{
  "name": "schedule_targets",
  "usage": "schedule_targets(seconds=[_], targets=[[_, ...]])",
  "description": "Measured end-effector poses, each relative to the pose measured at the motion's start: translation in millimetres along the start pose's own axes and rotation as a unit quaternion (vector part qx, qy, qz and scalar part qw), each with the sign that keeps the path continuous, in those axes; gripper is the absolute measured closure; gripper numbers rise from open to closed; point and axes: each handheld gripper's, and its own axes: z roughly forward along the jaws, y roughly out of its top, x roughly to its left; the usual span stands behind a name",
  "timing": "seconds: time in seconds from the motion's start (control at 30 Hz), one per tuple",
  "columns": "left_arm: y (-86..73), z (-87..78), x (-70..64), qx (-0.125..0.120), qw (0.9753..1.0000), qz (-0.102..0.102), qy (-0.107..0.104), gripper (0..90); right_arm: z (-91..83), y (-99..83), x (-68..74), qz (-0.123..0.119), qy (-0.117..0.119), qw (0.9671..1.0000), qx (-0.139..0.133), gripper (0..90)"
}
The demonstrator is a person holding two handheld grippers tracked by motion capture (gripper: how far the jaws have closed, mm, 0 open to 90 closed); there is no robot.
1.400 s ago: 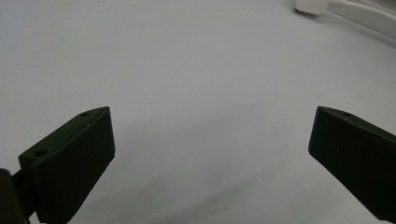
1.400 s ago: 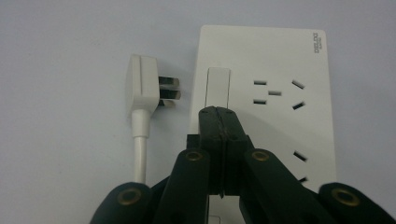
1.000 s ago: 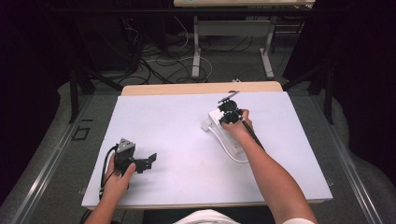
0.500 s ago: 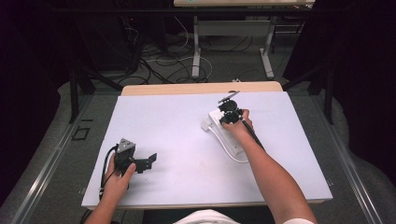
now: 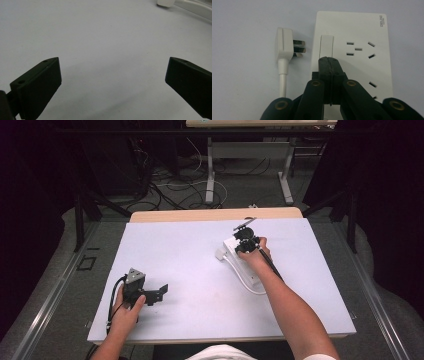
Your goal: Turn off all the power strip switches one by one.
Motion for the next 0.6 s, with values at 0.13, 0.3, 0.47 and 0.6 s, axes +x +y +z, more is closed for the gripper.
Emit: schedule_targets(seconds=[0.13,0.3,0.47,0.6], targets=[[0.3,-0.5,0.0,0.004,1.0000,0.001,-0.002,0.6,2.1,-0.7,0.0,-0.005,0.001,1.0000,-0.007,90.0],[0.1,-0.3,-0.3,-0.001,1.0000,0.000,0.000,0.6,2.4,-1.0,0.0,-0.015,-0.007,0.9999,0.001,90.0],[0.1,-0.2,-0.2,0.000,1.0000,0.000,0.000,0.6,4.8,-1.6,-0.3,-0.005,0.004,0.9998,-0.018,90.0],[0.0,0.0,-0.2,0.000,1.0000,0.000,-0.001,0.5,2.6,-0.8,0.0,-0.007,-0.002,1.0000,-0.002,90.0]])
